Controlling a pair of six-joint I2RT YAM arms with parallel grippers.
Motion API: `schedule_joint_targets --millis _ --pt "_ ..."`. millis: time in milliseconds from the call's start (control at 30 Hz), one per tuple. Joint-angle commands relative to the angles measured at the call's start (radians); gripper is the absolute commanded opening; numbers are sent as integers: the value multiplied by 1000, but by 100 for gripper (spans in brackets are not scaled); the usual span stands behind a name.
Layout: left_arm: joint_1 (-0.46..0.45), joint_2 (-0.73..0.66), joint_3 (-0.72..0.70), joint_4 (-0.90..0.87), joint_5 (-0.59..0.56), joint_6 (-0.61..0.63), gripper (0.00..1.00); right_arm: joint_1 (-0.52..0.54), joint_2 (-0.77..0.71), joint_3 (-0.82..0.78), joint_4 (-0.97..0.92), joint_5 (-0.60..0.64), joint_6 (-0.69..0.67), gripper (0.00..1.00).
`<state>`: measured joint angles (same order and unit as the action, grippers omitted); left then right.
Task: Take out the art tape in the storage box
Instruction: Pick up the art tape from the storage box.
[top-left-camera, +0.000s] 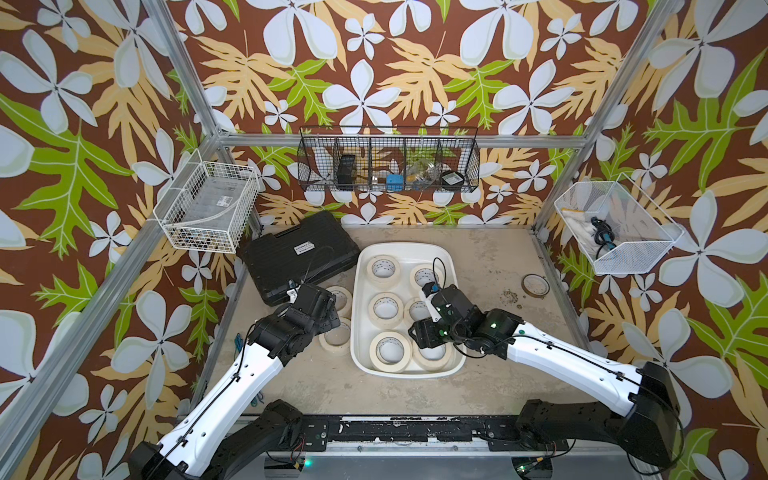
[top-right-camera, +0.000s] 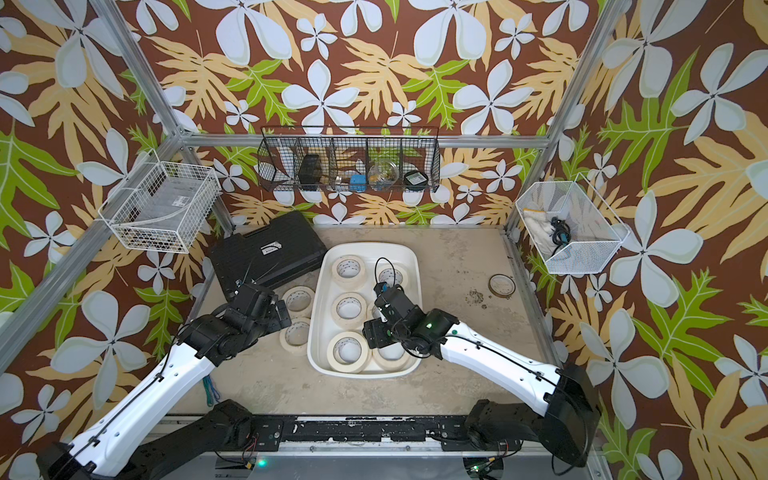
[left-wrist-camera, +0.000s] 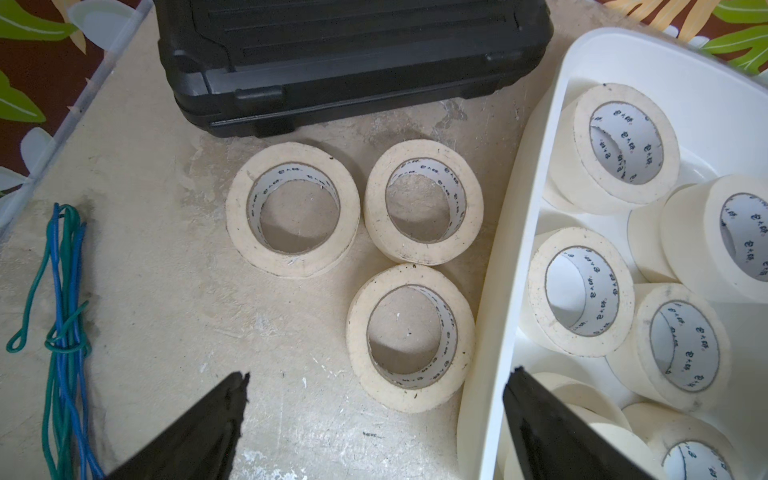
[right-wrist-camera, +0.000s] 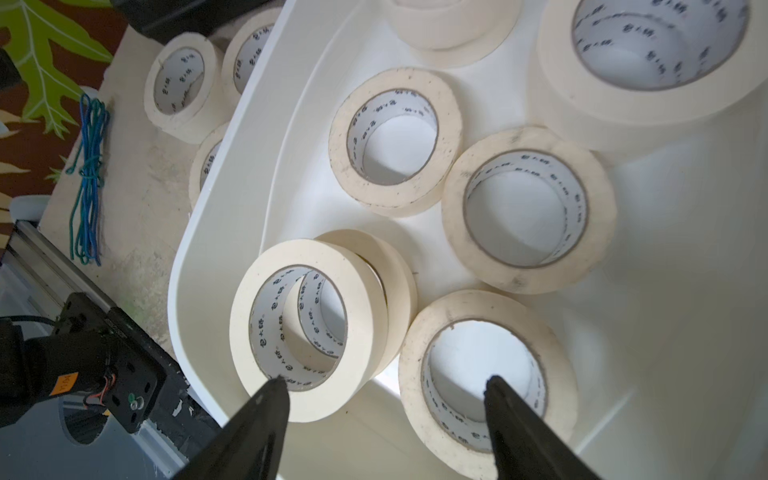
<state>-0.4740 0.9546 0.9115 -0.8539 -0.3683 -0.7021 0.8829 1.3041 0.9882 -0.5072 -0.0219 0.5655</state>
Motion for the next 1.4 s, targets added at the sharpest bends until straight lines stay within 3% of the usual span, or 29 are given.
schedule_joint_targets --millis 0,433,1000,1200,1367 --pt "2 -3 -9 20 30 21 100 33 52 13 22 48 22 77" --pt "2 -5 -39 50 60 30 100 95 240 33 59 88 9 72" --pt "2 -36 -69 89 126 11 99 95 305 62 58 109 -24 20" --pt "1 -71 -48 78 138 7 96 96 249 77 18 151 -36 11" --pt "1 -128 -48 122 232 9 93 91 182 100 -23 198 -50 4"
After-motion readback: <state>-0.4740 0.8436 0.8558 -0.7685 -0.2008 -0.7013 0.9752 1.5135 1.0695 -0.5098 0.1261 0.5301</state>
